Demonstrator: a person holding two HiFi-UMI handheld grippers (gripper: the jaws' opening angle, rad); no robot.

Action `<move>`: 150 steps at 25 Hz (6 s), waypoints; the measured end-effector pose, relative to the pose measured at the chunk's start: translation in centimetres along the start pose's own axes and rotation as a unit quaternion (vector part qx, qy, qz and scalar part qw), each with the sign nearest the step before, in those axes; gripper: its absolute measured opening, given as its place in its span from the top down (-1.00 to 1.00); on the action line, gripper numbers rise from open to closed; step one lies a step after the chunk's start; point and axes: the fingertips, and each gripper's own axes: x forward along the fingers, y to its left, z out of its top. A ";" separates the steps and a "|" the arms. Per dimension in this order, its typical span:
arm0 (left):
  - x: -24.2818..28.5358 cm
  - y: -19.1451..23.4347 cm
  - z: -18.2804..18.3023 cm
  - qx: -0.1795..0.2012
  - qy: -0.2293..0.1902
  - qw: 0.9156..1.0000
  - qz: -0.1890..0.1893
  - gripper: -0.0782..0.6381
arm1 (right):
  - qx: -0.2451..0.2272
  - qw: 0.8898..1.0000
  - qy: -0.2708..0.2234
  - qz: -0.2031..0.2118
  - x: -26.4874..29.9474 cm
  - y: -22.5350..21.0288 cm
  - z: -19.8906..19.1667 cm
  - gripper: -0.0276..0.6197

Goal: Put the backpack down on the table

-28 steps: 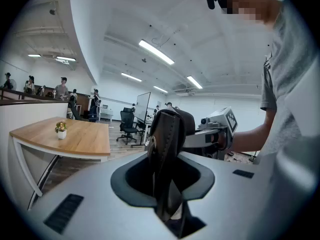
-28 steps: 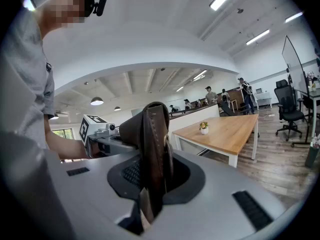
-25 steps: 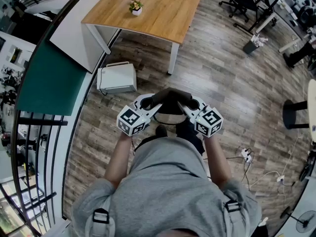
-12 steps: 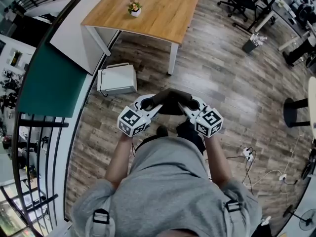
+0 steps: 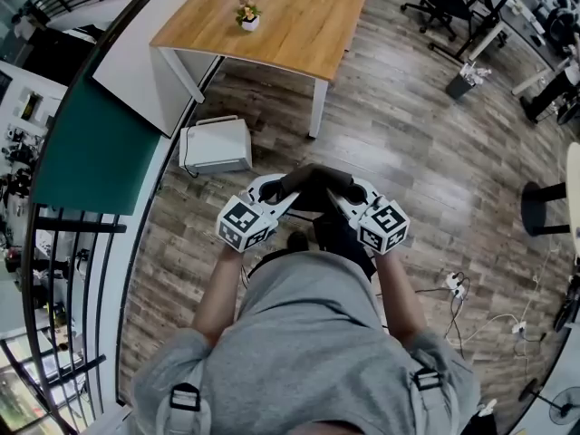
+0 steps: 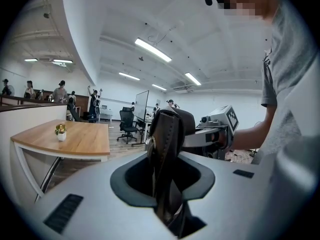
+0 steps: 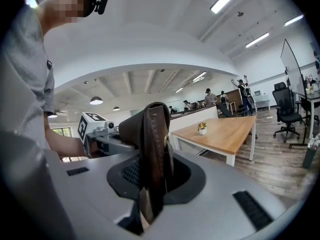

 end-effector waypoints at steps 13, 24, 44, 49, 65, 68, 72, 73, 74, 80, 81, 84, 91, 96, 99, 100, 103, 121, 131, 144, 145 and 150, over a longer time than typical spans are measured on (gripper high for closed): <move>1.1 0.8 0.4 0.007 0.007 1.000 0.007 0.49 | -0.012 1.000 0.000 0.002 0.5 -1.4 0.4 0.72; 3.2 3.5 1.3 -0.001 0.013 1.000 0.016 0.49 | -0.013 1.000 0.010 0.006 2.2 -4.3 1.4 0.72; 9.4 11.9 4.9 -0.017 0.018 0.999 0.031 0.49 | -0.014 1.000 0.021 0.015 7.8 -13.3 5.5 0.70; 11.4 13.2 5.4 -0.019 0.021 0.999 0.036 0.49 | -0.016 0.999 0.023 0.015 8.4 -15.7 6.0 0.70; 17.9 18.3 9.9 -0.009 0.015 0.996 0.086 0.49 | -0.059 0.995 0.033 0.067 11.1 -24.2 10.6 0.68; 19.2 19.5 10.3 -0.015 0.007 0.995 0.100 0.49 | -0.072 0.994 0.039 0.077 11.8 -25.8 11.1 0.68; 21.0 20.2 10.6 -0.017 0.009 0.993 0.115 0.49 | -0.068 0.993 0.045 0.090 12.1 -27.9 11.3 0.68; 21.3 20.4 10.6 -0.018 0.010 0.993 0.119 0.49 | -0.067 0.992 0.046 0.095 12.2 -28.4 11.3 0.68; 21.6 20.6 10.6 -0.020 0.010 0.992 0.123 0.49 | -0.068 0.992 0.048 0.099 12.4 -28.7 11.3 0.68; 22.8 22.3 10.6 -0.033 0.014 0.988 0.153 0.49 | -0.074 0.987 0.060 0.131 14.0 -30.7 11.5 0.68; 23.1 22.6 10.7 -0.034 0.014 0.987 0.158 0.49 | -0.074 0.986 0.060 0.136 14.2 -31.0 11.7 0.68; 23.7 23.4 11.2 -0.038 0.014 0.985 0.170 0.49 | -0.075 0.984 0.061 0.149 14.9 -31.9 12.2 0.68; 25.4 23.8 11.6 -0.038 0.019 0.981 0.187 0.49 | -0.073 0.982 0.062 0.164 15.0 -33.9 12.4 0.68; 25.6 24.2 12.1 -0.051 0.007 0.980 0.191 0.49 | -0.077 0.979 0.061 0.178 15.4 -34.4 13.0 0.68; 25.7 24.9 12.4 -0.051 0.003 0.979 0.196 0.49 | -0.083 0.978 0.059 0.180 16.0 -34.7 13.4 0.68; 25.7 25.2 12.5 -0.051 0.002 0.979 0.196 0.49 | -0.085 0.978 0.059 0.179 16.3 -34.8 13.5 0.68; 25.7 26.0 12.6 -0.051 0.001 0.979 0.197 0.49 | -0.086 0.979 0.058 0.177 16.9 -35.0 13.8 0.68; 28.0 33.3 13.2 -0.037 0.017 0.986 0.160 0.49 | -0.057 0.987 0.056 0.137 22.4 -39.4 14.6 0.68; 28.9 40.7 15.0 -0.023 0.022 0.991 0.131 0.49 | -0.052 0.992 0.048 0.105 28.4 -42.4 17.1 0.68; 29.1 49.0 15.7 -0.018 0.020 0.995 0.094 0.49 | -0.054 0.995 0.052 0.069 35.6 -44.9 18.7 0.68; 29.1 49.5 15.7 -0.017 0.020 0.996 0.091 0.49 | -0.055 0.995 0.052 0.065 36.1 -45.1 18.8 0.68; 28.7 52.6 15.8 -0.014 0.020 0.997 0.072 0.49 | -0.064 0.996 0.052 0.044 38.8 -45.5 19.2 0.68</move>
